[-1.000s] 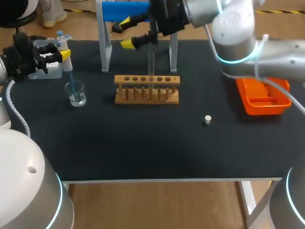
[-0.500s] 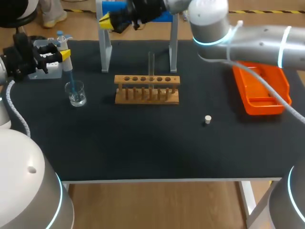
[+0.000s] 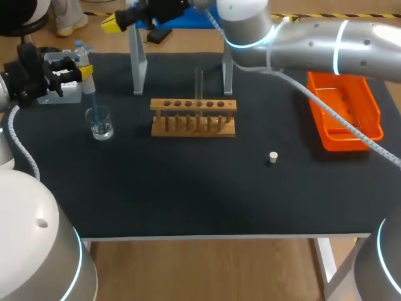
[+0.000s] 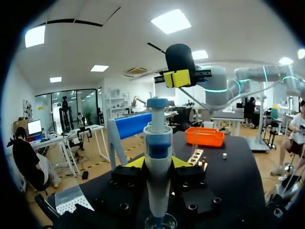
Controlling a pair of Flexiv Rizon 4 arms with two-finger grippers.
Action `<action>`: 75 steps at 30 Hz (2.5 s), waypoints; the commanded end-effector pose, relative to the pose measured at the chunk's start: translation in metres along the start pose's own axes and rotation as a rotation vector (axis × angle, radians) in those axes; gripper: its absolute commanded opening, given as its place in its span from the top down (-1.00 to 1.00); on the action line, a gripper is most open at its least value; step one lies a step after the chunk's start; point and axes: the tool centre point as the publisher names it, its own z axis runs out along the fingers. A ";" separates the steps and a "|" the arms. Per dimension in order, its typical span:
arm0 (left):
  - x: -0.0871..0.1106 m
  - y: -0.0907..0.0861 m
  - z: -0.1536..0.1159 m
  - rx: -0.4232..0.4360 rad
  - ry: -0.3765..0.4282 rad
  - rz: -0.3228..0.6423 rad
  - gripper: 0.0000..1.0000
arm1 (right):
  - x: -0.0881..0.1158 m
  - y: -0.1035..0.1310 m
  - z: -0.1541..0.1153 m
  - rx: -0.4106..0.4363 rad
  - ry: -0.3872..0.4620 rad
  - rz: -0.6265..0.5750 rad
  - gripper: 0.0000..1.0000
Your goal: Invert the test tube, pick up the pipette, mount the tip to pipette, aspirate from beaker and dispense into the tube, eject the tip, return the pipette, and cap with the stopper.
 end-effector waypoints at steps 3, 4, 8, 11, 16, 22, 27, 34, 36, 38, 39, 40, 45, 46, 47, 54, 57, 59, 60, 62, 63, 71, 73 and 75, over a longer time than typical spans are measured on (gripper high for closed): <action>0.001 0.000 0.000 0.001 -0.005 0.001 1.00 | -0.008 0.006 0.013 0.021 0.013 -0.007 1.00; 0.001 0.000 0.000 0.001 -0.005 0.001 1.00 | -0.008 0.007 0.015 0.023 0.012 -0.009 1.00; 0.001 0.000 0.000 0.001 -0.005 0.001 1.00 | -0.008 0.011 0.023 0.030 0.008 -0.014 1.00; 0.001 0.000 0.000 0.001 -0.005 0.001 1.00 | -0.006 0.014 0.028 0.034 0.007 -0.016 1.00; 0.001 0.000 0.000 0.001 -0.005 0.001 1.00 | -0.002 0.016 0.037 0.045 0.014 -0.020 1.00; 0.001 0.000 0.000 0.001 -0.005 0.001 1.00 | -0.004 0.013 0.044 0.058 0.011 -0.023 1.00; 0.001 0.000 0.000 0.001 -0.005 0.001 1.00 | -0.005 0.011 0.048 0.062 0.008 -0.021 1.00; 0.001 0.000 0.000 0.001 -0.005 0.001 1.00 | -0.003 0.009 0.055 0.069 0.015 -0.027 1.00; 0.001 0.000 0.000 0.001 -0.005 0.001 1.00 | -0.002 0.008 0.057 0.072 0.020 -0.032 1.00; 0.001 0.000 0.000 0.001 -0.005 0.001 1.00 | -0.002 0.006 0.058 0.084 0.023 -0.038 1.00; 0.001 0.000 0.000 0.001 -0.005 0.001 1.00 | -0.002 0.005 0.059 0.085 0.023 -0.038 1.00; 0.001 0.000 0.000 0.001 -0.005 0.001 1.00 | -0.002 0.004 0.059 0.089 0.021 -0.040 1.00; 0.001 0.000 0.000 0.001 -0.005 0.001 1.00 | -0.003 0.003 0.060 0.095 0.018 -0.044 1.00; 0.001 0.000 0.000 0.001 -0.005 0.001 1.00 | -0.003 0.002 0.060 0.096 0.019 -0.044 1.00; 0.001 0.000 0.000 0.001 -0.005 0.001 1.00 | -0.002 0.002 0.060 0.098 0.020 -0.045 1.00; 0.001 0.000 0.000 0.001 -0.005 0.001 1.00 | -0.001 0.000 0.062 0.107 0.026 -0.049 1.00; 0.001 0.000 0.000 0.001 -0.005 0.001 1.00 | -0.001 -0.002 0.062 0.110 0.027 -0.050 1.00; 0.001 0.000 0.000 0.001 -0.005 0.001 1.00 | 0.000 -0.003 0.062 0.114 0.028 -0.050 1.00; 0.001 0.000 0.000 0.001 -0.005 0.001 1.00 | 0.000 -0.003 0.062 0.115 0.029 -0.050 1.00; 0.001 0.000 0.000 0.001 -0.005 0.001 1.00 | 0.000 -0.004 0.062 0.117 0.030 -0.050 1.00; 0.001 0.000 0.000 0.001 -0.005 0.001 1.00 | 0.001 -0.005 0.062 0.119 0.031 -0.050 1.00; 0.001 0.000 0.000 0.001 -0.005 0.001 1.00 | 0.002 -0.009 0.062 0.127 0.036 -0.046 1.00; 0.001 0.000 0.000 0.001 -0.005 0.001 1.00 | 0.002 -0.010 0.063 0.129 0.037 -0.045 1.00; 0.001 0.000 0.000 0.001 -0.005 0.001 1.00 | 0.002 -0.011 0.064 0.132 0.039 -0.044 1.00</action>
